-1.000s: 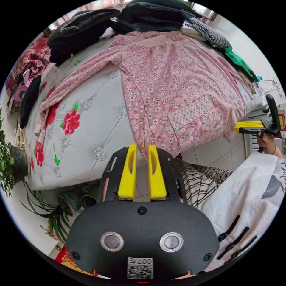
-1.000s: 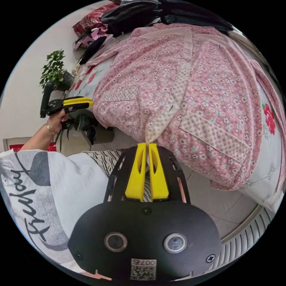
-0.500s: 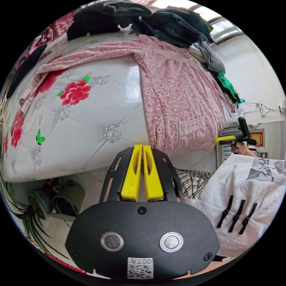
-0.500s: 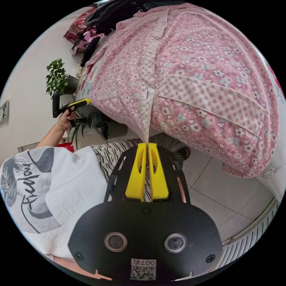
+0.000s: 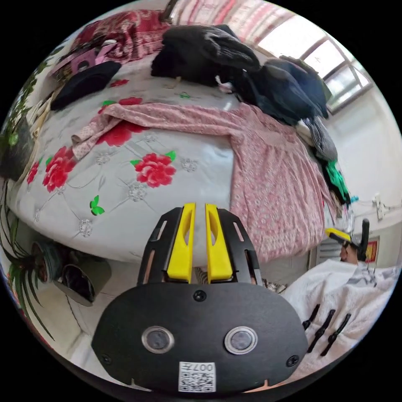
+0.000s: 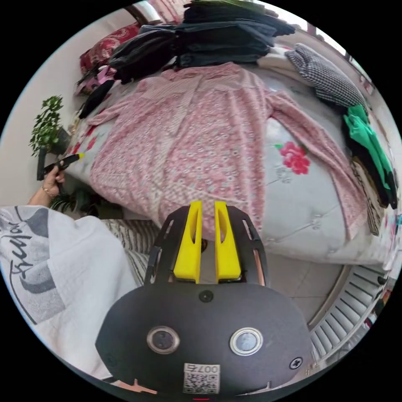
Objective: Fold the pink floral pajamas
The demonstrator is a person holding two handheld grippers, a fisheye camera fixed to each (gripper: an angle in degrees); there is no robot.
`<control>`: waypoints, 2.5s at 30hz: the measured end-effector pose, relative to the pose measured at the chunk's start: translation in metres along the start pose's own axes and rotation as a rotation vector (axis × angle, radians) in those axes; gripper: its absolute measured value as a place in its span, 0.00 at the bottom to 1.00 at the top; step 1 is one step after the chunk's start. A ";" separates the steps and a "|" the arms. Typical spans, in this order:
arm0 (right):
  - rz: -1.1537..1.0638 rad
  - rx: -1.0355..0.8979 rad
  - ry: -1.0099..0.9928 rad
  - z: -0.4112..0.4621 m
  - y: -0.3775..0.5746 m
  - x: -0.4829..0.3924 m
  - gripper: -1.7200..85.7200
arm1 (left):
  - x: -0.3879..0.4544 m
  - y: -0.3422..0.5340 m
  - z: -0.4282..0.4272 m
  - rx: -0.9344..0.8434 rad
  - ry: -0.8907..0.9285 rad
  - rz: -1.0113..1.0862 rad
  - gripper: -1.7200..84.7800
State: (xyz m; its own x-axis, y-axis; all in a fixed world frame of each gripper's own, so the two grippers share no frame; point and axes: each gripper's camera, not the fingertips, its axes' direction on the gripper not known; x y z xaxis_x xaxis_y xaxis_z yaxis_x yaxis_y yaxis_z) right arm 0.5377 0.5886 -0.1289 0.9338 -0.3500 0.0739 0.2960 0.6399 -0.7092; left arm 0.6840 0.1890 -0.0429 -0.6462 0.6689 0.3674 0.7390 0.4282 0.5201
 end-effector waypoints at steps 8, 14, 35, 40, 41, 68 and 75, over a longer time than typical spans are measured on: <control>0.024 -0.117 0.156 0.026 -0.033 -0.003 0.06 | -0.133 -0.077 -0.016 0.147 0.029 -0.383 0.11; 0.040 -0.194 0.188 0.028 -0.052 -0.014 0.06 | -0.220 -0.107 -0.009 0.239 0.136 -0.659 0.14; 0.238 0.011 0.054 -0.050 -0.069 0.007 0.02 | -0.039 -0.118 -0.090 0.756 0.421 -0.137 0.01; 0.227 0.079 -0.022 -0.058 -0.084 0.020 0.02 | 0.190 -0.131 -0.104 0.599 0.538 0.684 0.04; 0.234 0.102 -0.045 -0.059 -0.087 0.025 0.02 | 0.239 -0.123 -0.086 0.503 0.552 0.812 0.07; 0.152 0.008 -0.049 0.028 -0.279 0.134 0.04 | 0.296 -0.181 0.131 -0.111 -0.052 0.517 0.11; 0.009 0.354 -0.089 -0.068 -0.246 0.142 0.02 | 0.322 -0.214 0.153 -0.120 -0.045 0.627 0.13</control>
State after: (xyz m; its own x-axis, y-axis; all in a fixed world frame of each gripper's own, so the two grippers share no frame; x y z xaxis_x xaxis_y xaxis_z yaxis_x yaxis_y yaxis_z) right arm 0.5840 0.3348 0.0087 0.9461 -0.2920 0.1403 0.3239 0.8456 -0.4244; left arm 0.3469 0.4057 -0.1537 -0.0878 0.7961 0.5988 0.9458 -0.1219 0.3009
